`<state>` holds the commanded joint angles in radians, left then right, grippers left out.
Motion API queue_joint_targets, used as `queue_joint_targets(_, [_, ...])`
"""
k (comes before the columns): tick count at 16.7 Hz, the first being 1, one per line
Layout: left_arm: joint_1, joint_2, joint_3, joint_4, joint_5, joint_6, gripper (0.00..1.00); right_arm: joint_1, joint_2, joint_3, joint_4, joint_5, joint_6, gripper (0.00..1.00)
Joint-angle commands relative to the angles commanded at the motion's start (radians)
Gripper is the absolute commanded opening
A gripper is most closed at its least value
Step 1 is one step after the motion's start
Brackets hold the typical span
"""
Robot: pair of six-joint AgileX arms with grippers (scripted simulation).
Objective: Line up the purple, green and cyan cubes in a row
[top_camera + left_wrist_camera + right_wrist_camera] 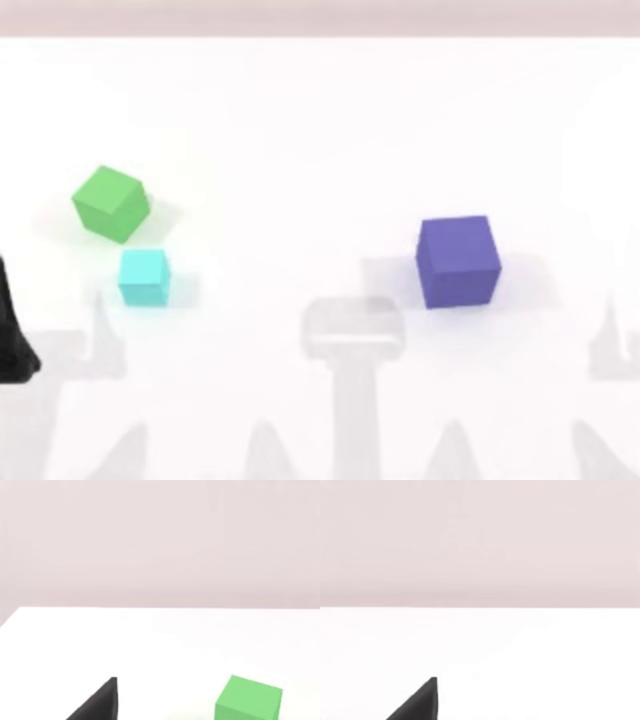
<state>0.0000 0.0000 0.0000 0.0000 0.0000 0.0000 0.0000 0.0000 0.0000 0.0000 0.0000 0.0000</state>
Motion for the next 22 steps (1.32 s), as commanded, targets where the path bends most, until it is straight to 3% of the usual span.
queue_joint_targets(4, [-0.004, 0.031, 0.03, -0.017, -0.001, -0.006, 1.0, 0.0, 0.0, 0.0, 0.0, 0.0, 0.0, 1.0])
queue_joint_targets(8, [-0.03, 0.221, 0.201, -0.127, -0.003, -0.038, 1.0, 0.0, 0.0, 0.0, 0.0, 0.0, 0.0, 1.0])
queue_joint_targets(22, [-0.205, 1.574, 1.19, -0.911, 0.004, -0.232, 1.0, 0.0, 0.0, 0.0, 0.0, 0.0, 0.0, 1.0])
